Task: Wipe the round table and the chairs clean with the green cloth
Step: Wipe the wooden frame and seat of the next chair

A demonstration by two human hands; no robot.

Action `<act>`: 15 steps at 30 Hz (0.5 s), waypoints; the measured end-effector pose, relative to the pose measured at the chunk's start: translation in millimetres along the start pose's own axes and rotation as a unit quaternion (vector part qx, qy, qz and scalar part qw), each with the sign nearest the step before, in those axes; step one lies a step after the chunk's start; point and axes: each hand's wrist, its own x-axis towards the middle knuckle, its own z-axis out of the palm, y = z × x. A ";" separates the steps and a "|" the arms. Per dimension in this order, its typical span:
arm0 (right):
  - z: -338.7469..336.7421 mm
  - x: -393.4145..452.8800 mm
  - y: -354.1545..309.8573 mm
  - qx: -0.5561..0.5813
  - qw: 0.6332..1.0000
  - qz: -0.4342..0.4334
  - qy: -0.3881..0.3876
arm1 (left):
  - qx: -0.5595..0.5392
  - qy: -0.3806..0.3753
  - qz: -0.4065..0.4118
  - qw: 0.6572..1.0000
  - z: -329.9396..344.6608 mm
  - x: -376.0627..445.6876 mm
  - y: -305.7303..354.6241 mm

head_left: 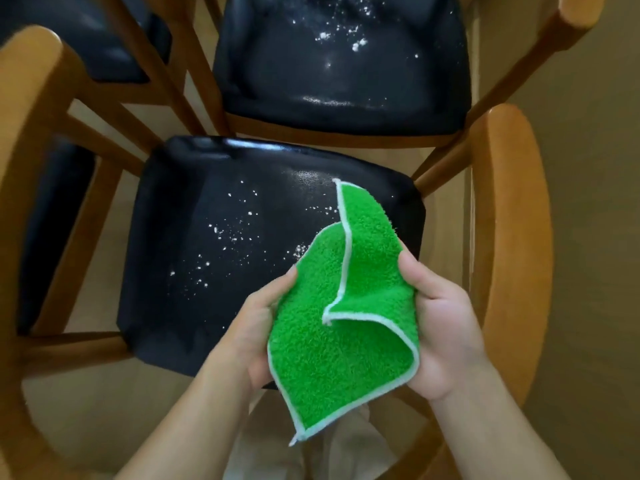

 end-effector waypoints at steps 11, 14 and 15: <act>-21.8 4.6 4.6 -0.036 0.995 -0.012 -0.092 | 0.213 0.087 0.103 0.968 -4.7 25.2 23.7; -23.7 21.3 11.9 -0.204 0.979 -0.003 -0.019 | 0.224 0.101 0.131 0.960 -6.9 31.7 26.8; -24.0 30.1 14.3 -0.263 0.965 0.004 0.026 | 0.231 0.114 0.136 0.957 -8.8 33.3 28.2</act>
